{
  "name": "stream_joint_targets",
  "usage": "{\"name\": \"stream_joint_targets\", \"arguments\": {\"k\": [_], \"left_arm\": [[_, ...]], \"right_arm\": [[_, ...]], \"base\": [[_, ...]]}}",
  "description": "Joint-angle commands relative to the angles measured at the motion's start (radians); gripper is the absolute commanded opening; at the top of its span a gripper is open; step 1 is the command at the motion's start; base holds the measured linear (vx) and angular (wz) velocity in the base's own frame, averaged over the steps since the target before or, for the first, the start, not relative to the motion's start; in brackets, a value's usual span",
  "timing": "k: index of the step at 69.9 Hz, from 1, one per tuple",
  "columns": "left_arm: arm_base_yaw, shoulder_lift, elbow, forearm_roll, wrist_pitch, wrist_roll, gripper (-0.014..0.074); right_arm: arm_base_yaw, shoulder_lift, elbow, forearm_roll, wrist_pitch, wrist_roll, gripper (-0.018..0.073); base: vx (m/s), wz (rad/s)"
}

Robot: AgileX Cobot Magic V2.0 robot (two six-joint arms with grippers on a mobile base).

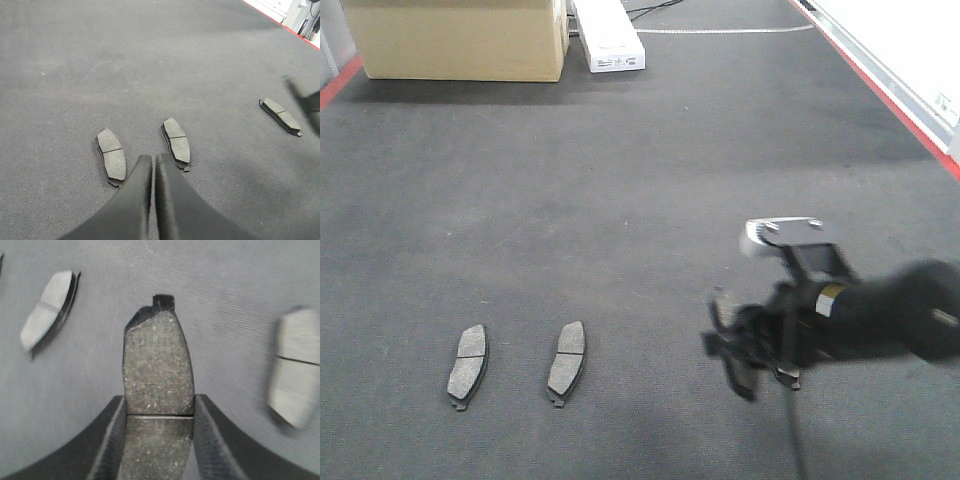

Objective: Move and align brake pads A on conveyor
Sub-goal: 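Move the right gripper inward beside the pad nearest it, then lower the right gripper's pad onto the belt and open, withdraw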

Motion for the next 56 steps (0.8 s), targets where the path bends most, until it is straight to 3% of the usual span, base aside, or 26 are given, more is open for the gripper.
{"name": "stream_joint_targets", "arguments": {"k": [1,19,56], "left_arm": [[0.002,0.01,-0.025,0.012,-0.066,-0.004,-0.0006],[0.002,0.01,-0.025,0.012,-0.066,-0.004,-0.0006],[0.002,0.01,-0.025,0.012,-0.066,-0.004,-0.0006]], "right_arm": [[-0.001,0.058,-0.093,0.009,-0.061,0.034,0.0062],[-0.001,0.247,-0.208,0.056,-0.04,0.039,0.0069],[-0.001,0.364,-0.216,0.072,-0.096,0.06,0.0088]], "base": [[0.0,0.0],[0.0,0.0],[0.0,0.0]]}}
